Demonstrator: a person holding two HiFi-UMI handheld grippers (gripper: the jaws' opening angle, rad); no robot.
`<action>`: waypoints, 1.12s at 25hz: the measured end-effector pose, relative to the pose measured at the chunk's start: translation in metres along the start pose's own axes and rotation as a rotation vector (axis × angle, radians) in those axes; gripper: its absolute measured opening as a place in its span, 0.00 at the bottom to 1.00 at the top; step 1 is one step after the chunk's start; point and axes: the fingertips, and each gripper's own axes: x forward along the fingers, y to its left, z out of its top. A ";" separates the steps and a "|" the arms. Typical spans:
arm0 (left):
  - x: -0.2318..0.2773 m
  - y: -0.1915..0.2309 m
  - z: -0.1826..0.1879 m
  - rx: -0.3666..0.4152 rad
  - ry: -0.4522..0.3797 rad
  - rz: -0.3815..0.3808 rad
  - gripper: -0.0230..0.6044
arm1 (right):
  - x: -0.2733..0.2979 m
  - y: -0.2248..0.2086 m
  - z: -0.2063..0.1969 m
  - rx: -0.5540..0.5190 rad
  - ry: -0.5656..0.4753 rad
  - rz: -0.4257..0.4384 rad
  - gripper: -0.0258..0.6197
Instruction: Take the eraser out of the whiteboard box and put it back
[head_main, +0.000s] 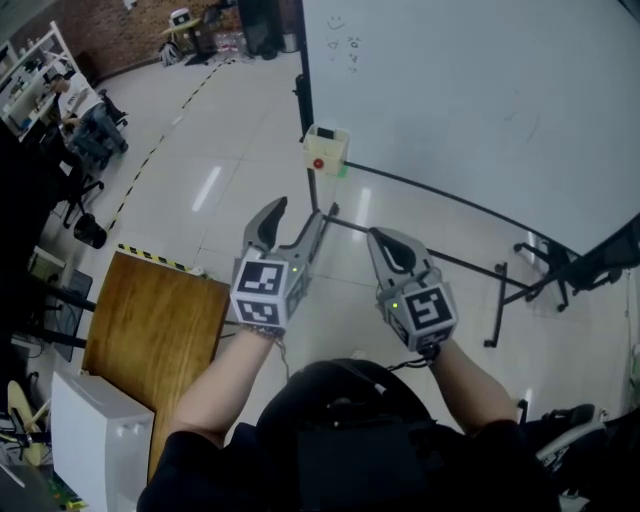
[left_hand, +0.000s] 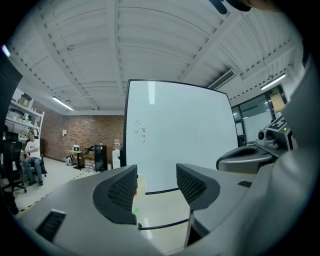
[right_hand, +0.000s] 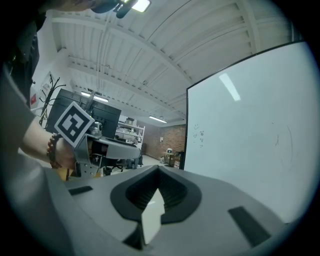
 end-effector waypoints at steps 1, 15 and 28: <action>-0.008 0.001 0.000 0.000 0.000 -0.012 0.40 | -0.002 0.009 0.001 -0.001 0.003 -0.007 0.08; -0.093 -0.003 -0.015 -0.040 -0.003 -0.183 0.13 | -0.033 0.082 0.008 0.016 0.021 -0.114 0.08; -0.094 -0.036 -0.017 -0.051 -0.005 -0.221 0.04 | -0.045 0.078 0.016 -0.001 0.006 -0.073 0.08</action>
